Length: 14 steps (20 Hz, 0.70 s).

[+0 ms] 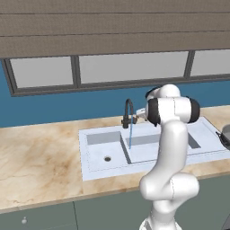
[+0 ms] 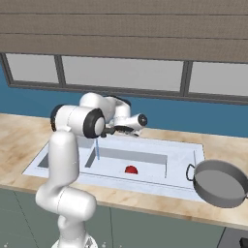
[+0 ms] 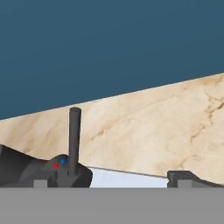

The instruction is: Dump the onion from the pot into the sink. Then turn on the water and wash the onion. Then turn off the water and put the onion back in the pot.

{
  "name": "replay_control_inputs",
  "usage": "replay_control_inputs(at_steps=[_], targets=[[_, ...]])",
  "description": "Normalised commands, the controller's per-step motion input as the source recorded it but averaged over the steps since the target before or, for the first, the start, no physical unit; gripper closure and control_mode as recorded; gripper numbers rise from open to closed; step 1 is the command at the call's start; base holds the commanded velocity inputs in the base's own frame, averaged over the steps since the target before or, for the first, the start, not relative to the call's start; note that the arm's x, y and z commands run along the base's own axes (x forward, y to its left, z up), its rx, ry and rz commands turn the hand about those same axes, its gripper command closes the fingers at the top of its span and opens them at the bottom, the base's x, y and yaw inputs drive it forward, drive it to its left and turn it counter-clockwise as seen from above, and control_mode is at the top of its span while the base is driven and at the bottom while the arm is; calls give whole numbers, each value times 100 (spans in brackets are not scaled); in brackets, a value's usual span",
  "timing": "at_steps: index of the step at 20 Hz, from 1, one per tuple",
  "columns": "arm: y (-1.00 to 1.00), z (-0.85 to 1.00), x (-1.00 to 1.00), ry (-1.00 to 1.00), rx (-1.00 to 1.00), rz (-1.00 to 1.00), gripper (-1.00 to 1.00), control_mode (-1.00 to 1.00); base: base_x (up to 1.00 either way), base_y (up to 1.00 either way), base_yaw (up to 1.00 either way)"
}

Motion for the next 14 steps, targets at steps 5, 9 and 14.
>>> replay_control_inputs(at_steps=[5, 9, 14], targets=[[0, 0, 47, 0, 0, 0, -100, -100, 0, 0, 0], [-7, 0, 14, 0, 0, 0, -100, -100, 0, 0, 0], [-47, 0, -29, 0, 0, 0, -100, -100, 0, 0, 0]])
